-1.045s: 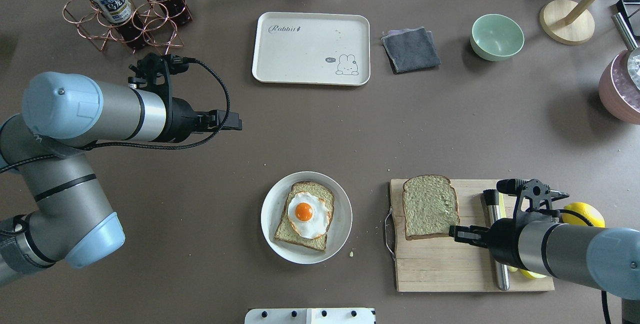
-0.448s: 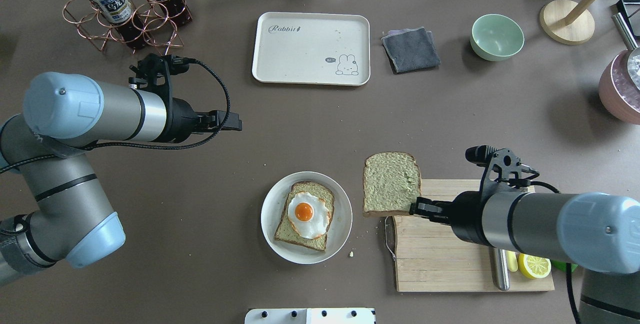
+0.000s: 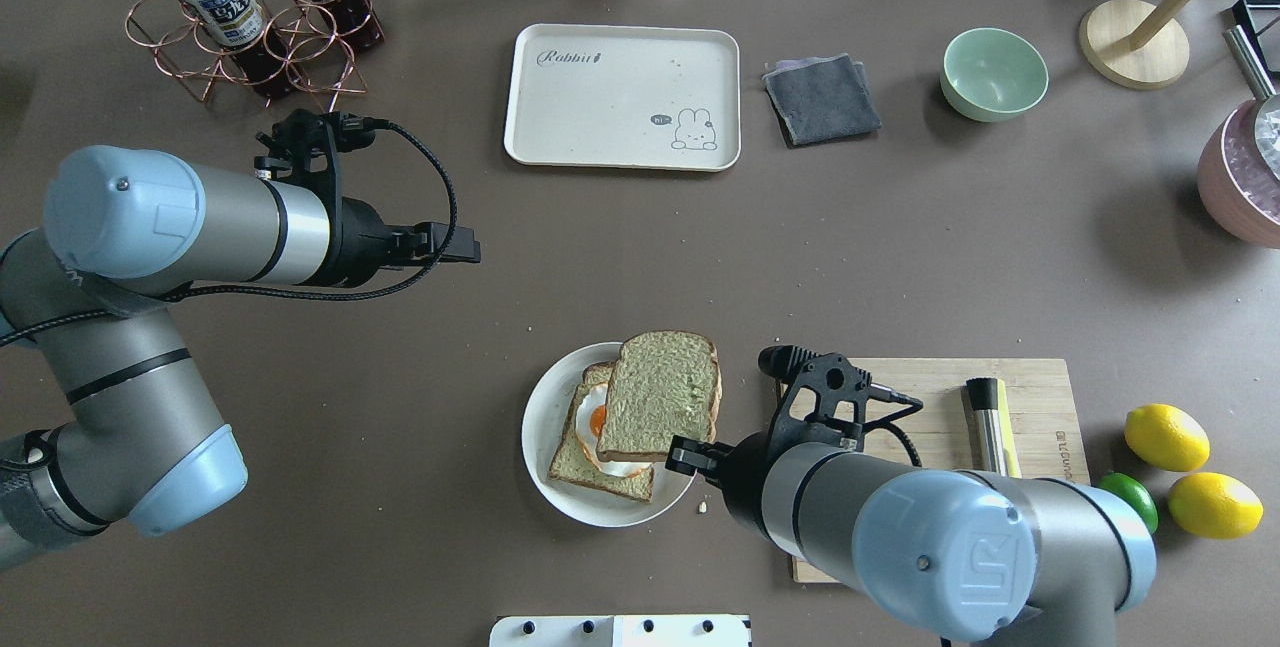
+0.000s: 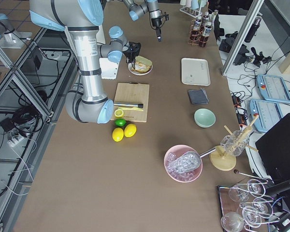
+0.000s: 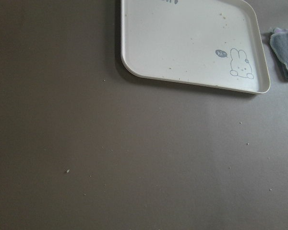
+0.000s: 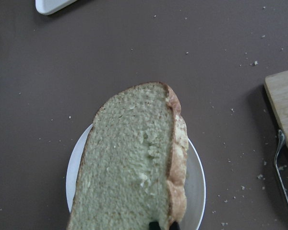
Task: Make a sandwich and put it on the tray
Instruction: 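Lift and flip the bread slice onto the egg toast with the right gripper, then press the top bread slice down on the plate with the right gripper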
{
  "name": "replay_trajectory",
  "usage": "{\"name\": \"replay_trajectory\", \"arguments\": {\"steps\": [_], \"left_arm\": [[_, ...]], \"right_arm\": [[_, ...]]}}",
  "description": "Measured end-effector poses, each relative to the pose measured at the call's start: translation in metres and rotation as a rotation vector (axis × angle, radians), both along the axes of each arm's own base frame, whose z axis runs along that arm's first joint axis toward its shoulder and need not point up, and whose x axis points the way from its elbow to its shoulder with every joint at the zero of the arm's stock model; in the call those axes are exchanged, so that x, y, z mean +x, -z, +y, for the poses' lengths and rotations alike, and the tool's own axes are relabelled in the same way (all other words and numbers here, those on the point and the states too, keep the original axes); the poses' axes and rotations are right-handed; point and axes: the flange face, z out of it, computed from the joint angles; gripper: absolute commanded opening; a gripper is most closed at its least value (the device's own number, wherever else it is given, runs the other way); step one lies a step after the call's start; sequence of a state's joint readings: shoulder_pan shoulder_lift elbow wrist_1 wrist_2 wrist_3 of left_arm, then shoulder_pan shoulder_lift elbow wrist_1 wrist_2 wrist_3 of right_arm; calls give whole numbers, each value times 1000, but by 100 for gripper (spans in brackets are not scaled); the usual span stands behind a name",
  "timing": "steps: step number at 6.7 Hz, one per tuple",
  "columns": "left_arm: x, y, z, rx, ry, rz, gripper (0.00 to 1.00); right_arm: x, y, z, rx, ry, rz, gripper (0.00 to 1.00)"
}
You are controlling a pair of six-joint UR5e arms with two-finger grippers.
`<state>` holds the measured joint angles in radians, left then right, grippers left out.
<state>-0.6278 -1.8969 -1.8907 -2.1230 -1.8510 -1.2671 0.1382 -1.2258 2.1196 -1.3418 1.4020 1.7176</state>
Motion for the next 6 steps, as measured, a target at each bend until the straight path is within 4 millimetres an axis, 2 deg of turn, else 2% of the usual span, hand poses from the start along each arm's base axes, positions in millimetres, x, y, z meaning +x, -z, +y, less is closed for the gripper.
{"name": "replay_trajectory", "arguments": {"steps": [2,4,6], "left_arm": [[-1,1,0,1,0,3,98],[0,3,0,2,1,5,98],[0,5,0,4,1,7,98]], "right_arm": [[-40,1,15,-8,-27,19,0],[-55,6,21,-12,-41,19,0],[-62,8,21,-9,-49,18,0]]}}
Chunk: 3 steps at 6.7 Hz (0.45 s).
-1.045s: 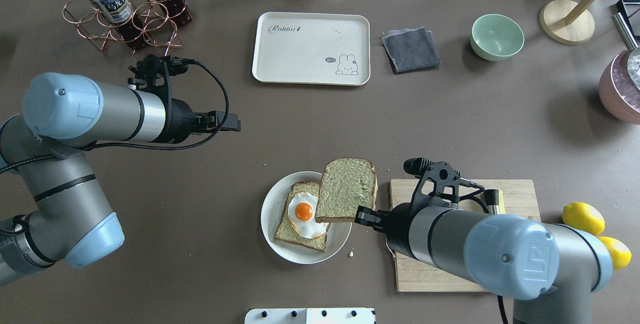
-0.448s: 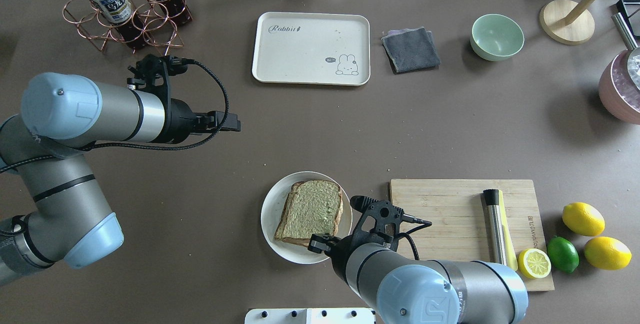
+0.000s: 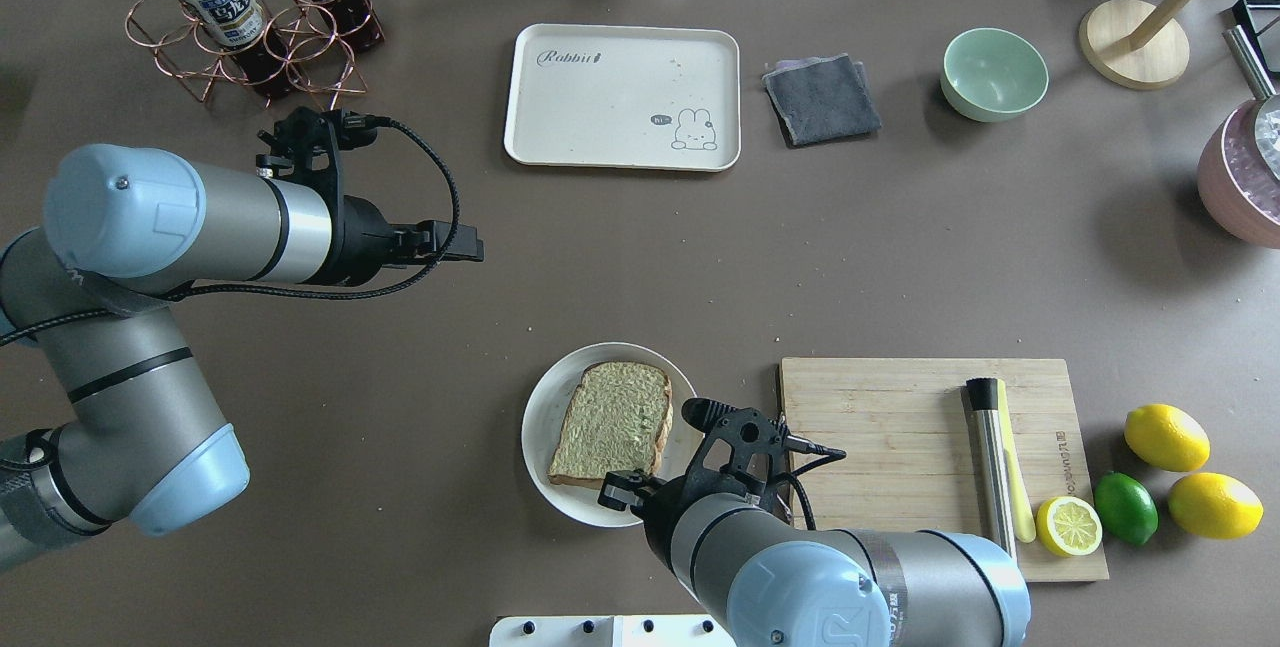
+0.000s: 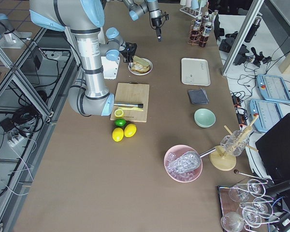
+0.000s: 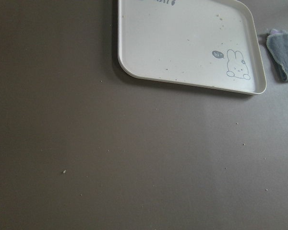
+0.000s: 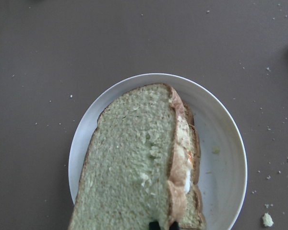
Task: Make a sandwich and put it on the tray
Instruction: 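Press the top bread slice down on the plate with the right gripper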
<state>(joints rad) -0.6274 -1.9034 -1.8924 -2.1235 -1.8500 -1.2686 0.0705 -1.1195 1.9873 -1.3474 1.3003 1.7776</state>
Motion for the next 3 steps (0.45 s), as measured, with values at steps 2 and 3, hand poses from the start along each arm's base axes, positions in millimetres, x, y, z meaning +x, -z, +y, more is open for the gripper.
{"name": "replay_trajectory", "arguments": {"steps": [2,3], "left_arm": [[1,0,0,0,0,0,98],[1,0,-1,0,0,0,98]], "right_arm": [[-11,0,-3,5,-13,8,0],[-16,-2,-4,7,-17,15,0]]}}
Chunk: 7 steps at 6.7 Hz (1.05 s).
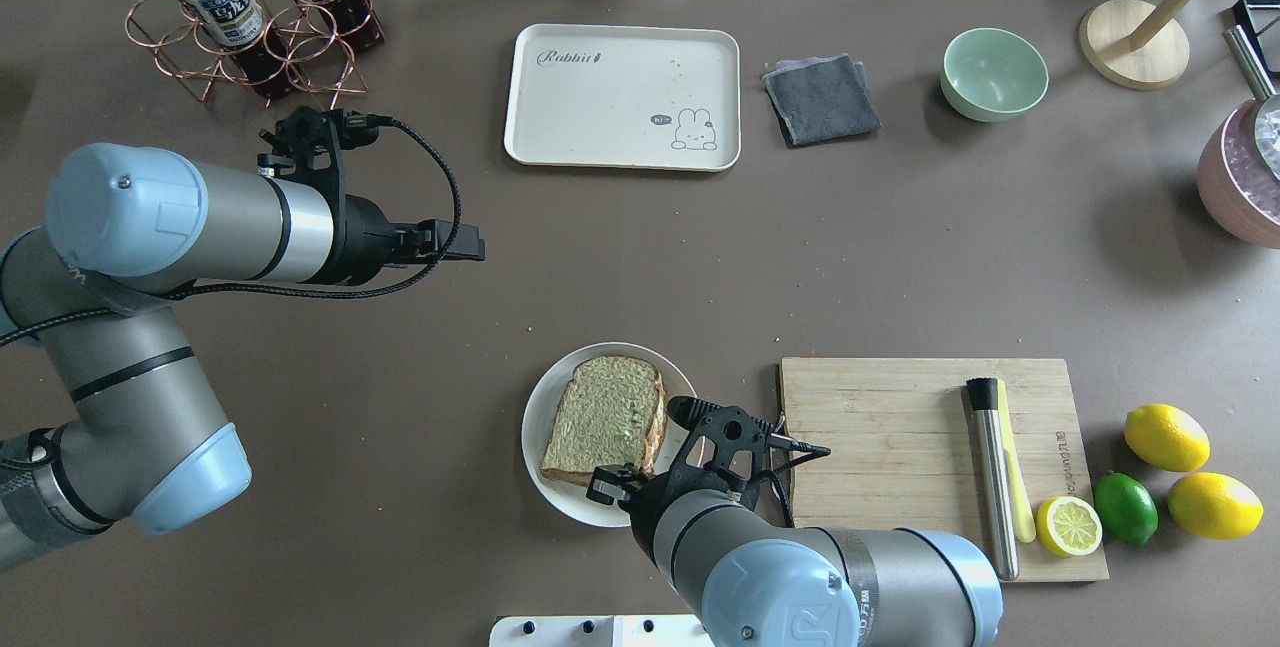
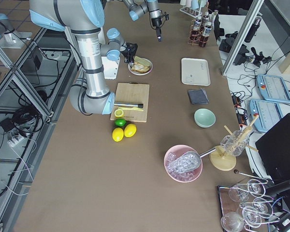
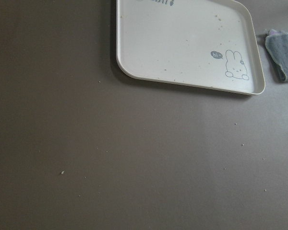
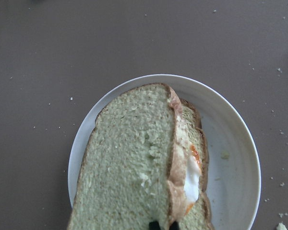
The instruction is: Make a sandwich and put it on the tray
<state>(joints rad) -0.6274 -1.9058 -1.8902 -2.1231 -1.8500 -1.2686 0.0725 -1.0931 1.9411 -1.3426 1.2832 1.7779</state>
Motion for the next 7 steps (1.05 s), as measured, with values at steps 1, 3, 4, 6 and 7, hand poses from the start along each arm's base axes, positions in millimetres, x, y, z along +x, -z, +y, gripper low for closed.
{"name": "replay_trajectory", "arguments": {"steps": [1,3,4,6,7], "left_arm": [[0,0,0,0,0,0,98],[0,0,0,0,0,0,98],[0,0,0,0,-1,1,98],[1,-1,0,-1,-3,0,98],[4,-2,2,-6,-7,-3,98]], "right_arm": [[-3,-3,-1,0,-1,8,40],[-5,-9,0,7,3,25,100],[-4,-13,-1,19,10,37,100],[10,-14,-23,41,15,55,100],[33,-19,-52,45,36,81,100]]}}
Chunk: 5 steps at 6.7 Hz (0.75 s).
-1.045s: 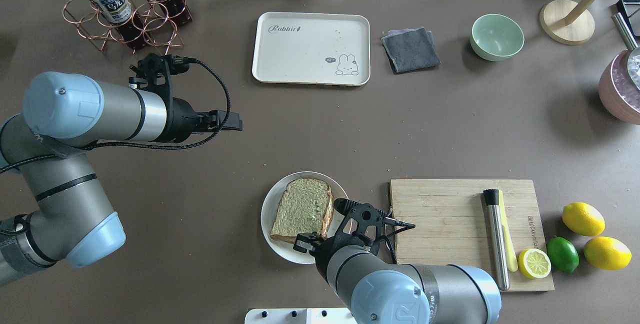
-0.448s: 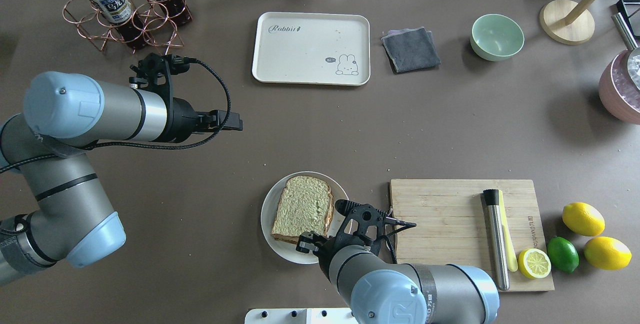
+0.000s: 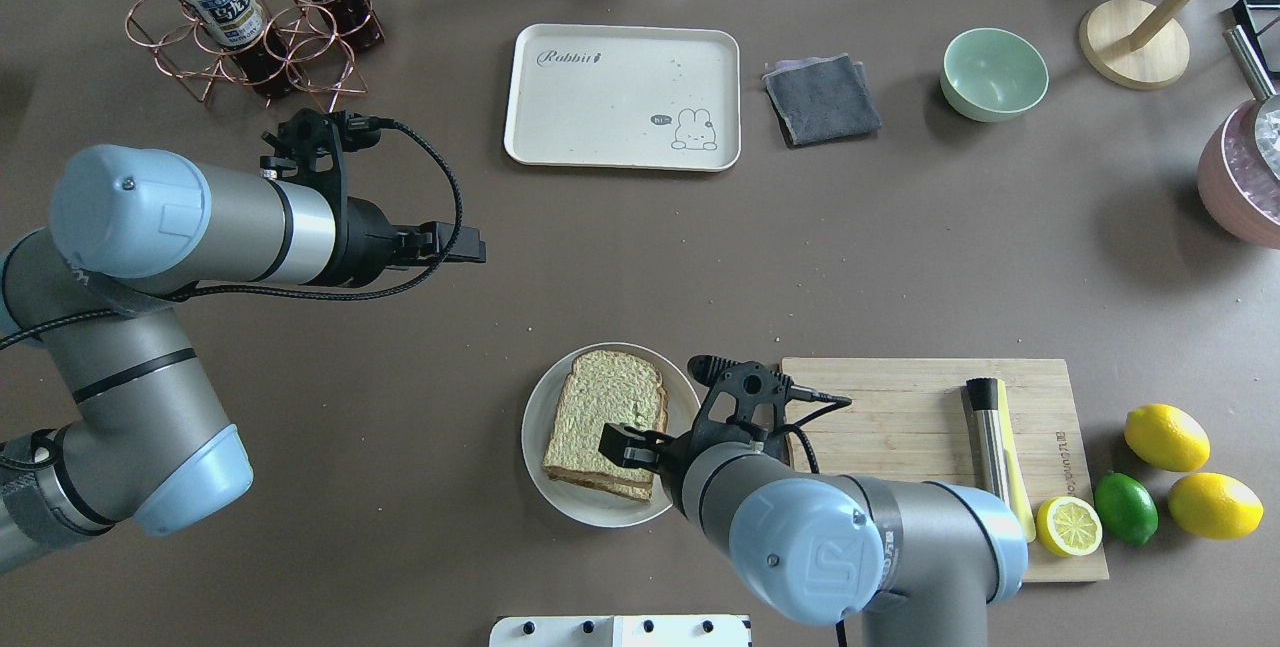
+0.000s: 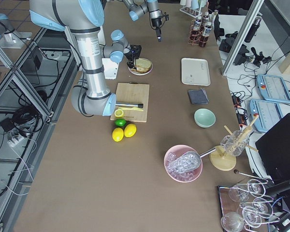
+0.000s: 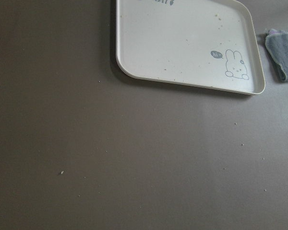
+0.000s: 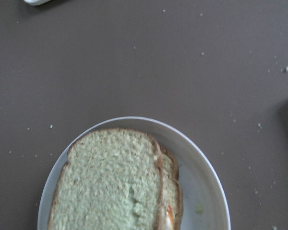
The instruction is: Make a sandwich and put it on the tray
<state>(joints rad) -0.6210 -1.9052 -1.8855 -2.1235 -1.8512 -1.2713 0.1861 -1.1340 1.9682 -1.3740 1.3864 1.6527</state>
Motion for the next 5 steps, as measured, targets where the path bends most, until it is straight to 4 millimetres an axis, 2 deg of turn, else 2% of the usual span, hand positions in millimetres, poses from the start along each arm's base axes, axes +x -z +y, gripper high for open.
{"name": "replay_trajectory", "arguments": {"steps": [1,3,4,5], "left_arm": [[6,-2,5,-14,-7,-1,97],[18,-6,17,-41,-26,-3,97],[25,-8,24,-56,-30,-2,98],[36,-9,34,-70,-21,-2,98]], "right_arm": [[33,-10,-43,-15,30,47,100],[116,-33,-139,8,123,186,100],[170,-44,-183,49,174,244,100],[223,-55,-216,86,215,271,100]]}}
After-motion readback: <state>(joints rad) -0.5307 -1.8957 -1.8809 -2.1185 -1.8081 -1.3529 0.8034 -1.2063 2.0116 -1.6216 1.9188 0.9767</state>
